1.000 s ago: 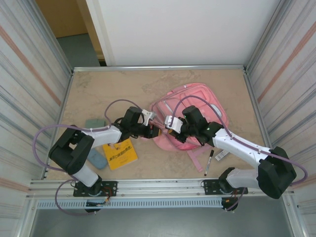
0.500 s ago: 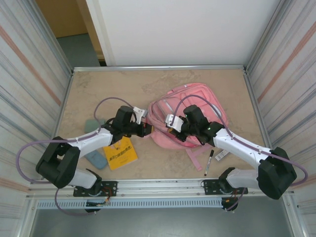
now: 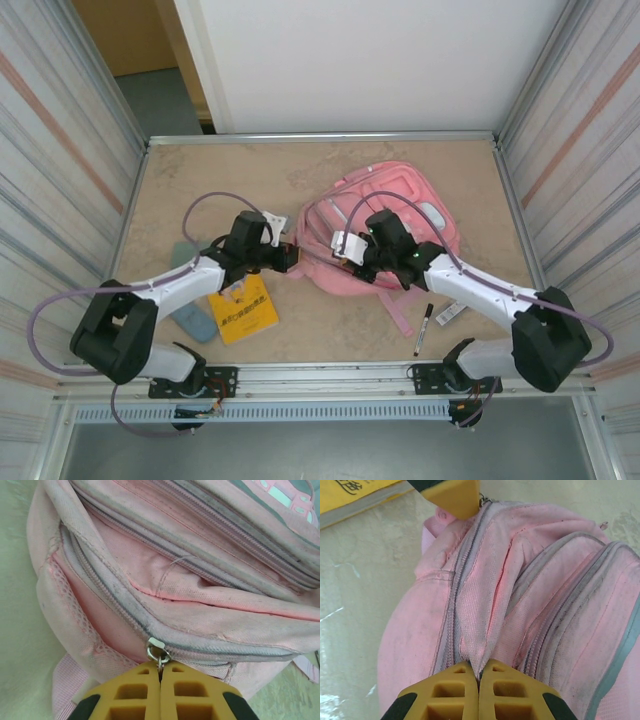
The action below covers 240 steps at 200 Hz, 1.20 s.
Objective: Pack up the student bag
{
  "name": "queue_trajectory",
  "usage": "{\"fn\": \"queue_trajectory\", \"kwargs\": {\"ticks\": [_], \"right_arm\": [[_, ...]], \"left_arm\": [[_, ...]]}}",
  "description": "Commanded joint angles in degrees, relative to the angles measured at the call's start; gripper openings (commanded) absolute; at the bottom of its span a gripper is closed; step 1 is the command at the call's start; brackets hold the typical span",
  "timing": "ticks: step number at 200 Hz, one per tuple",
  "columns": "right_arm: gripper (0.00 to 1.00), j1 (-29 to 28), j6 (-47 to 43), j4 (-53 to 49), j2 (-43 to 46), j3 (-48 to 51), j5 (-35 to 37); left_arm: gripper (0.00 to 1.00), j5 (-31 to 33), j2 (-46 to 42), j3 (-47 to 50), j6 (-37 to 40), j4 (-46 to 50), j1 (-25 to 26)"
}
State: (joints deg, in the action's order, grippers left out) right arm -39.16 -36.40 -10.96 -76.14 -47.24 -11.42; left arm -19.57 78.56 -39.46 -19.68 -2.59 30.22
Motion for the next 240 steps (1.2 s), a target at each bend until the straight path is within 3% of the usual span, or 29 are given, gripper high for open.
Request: {"fn": "queue_trajectory", "kwargs": {"ticks": [1, 34, 54, 96, 130, 134, 189, 240], "right_arm": [[0.0, 3.02, -7.72, 3.56, -3.32, -6.29, 3.29], [0.0, 8.16, -12.2, 3.27, -7.33, -11.9, 3.58], [0.28, 11.84, -11.91, 3.33, -7.07, -11.01, 0.33], [0.53, 8.56, -12.28, 4.71, 3.27, -2.15, -1.7], [0.55, 3.14, -12.78, 7.53, 6.23, 3.02, -6.82], [0.59, 2.79, -13.02, 8.59, 5.99, 3.62, -7.17], [0.62, 0.63, -15.27, 17.23, -2.51, 4.46, -4.46], [0.61, -1.0, -12.87, 15.9, -8.92, 2.1, -11.63]], "left_arm": [[0.0, 0.1, -4.6, 1.37, -1.82, 2.76, -0.79], [0.0, 0.67, -5.43, 1.21, -2.25, 4.39, 4.19], [0.0, 0.21, -4.26, -0.03, -3.37, 4.04, 6.99], [0.0, -1.96, -0.64, -1.5, -6.92, -1.59, 8.63], [0.0, -4.26, 0.92, -2.6, -6.29, -2.19, 8.72], [0.0, -4.4, 1.15, -2.79, -6.18, -1.84, 8.71], [0.0, -7.02, 1.46, -2.34, -6.13, -2.87, 8.72], [0.0, -8.21, 2.03, -1.85, -6.5, -4.74, 8.72]]}}
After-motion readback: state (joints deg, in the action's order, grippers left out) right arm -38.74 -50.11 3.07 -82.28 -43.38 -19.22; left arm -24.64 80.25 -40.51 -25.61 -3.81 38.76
